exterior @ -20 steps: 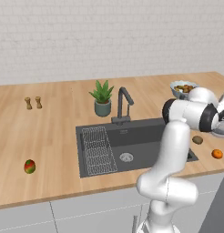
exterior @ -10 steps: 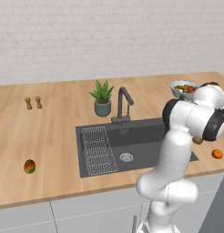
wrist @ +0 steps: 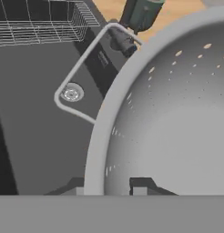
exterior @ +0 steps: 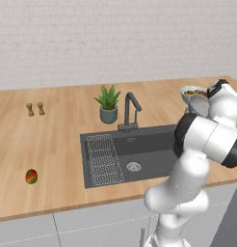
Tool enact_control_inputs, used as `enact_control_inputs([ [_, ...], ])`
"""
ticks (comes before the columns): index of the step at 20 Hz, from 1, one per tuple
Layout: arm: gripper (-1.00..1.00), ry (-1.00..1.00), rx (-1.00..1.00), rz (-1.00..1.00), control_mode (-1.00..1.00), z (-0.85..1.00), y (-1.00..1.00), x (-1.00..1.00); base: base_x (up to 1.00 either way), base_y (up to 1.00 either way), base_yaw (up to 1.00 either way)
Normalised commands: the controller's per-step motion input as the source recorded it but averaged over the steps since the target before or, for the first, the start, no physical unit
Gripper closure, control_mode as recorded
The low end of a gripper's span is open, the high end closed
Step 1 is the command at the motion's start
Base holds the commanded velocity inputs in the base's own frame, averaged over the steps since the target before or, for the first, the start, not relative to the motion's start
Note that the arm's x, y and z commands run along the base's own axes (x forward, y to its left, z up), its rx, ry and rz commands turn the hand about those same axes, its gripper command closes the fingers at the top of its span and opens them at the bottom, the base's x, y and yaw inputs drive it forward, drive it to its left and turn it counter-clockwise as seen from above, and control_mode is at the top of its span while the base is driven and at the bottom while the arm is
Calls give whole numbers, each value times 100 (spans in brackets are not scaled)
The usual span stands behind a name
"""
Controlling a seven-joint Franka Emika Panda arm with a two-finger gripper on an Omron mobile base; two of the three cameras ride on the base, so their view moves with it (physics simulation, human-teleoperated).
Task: Put the colander in the sink, put the tangerine, mango, kiwi in the colander, and turn on the sink faucet and pour water over the colander.
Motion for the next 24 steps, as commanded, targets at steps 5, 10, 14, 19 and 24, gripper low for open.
enact_control_inputs([
  [5, 100, 0, 0, 52, -100, 2, 93, -34, 0, 0, 0],
  [10, 100, 0, -5, 49, -100, -9, 67, -41, 0, 0, 0],
  [14, 100, -5, -12, 39, -100, -38, 68, -6, 0, 0, 0],
  [19, 100, -11, -16, 30, -100, -42, 44, 0, 0, 0, 0],
  [24, 100, -4, -17, 23, -100, -46, 10, 3, 0, 0, 0],
])
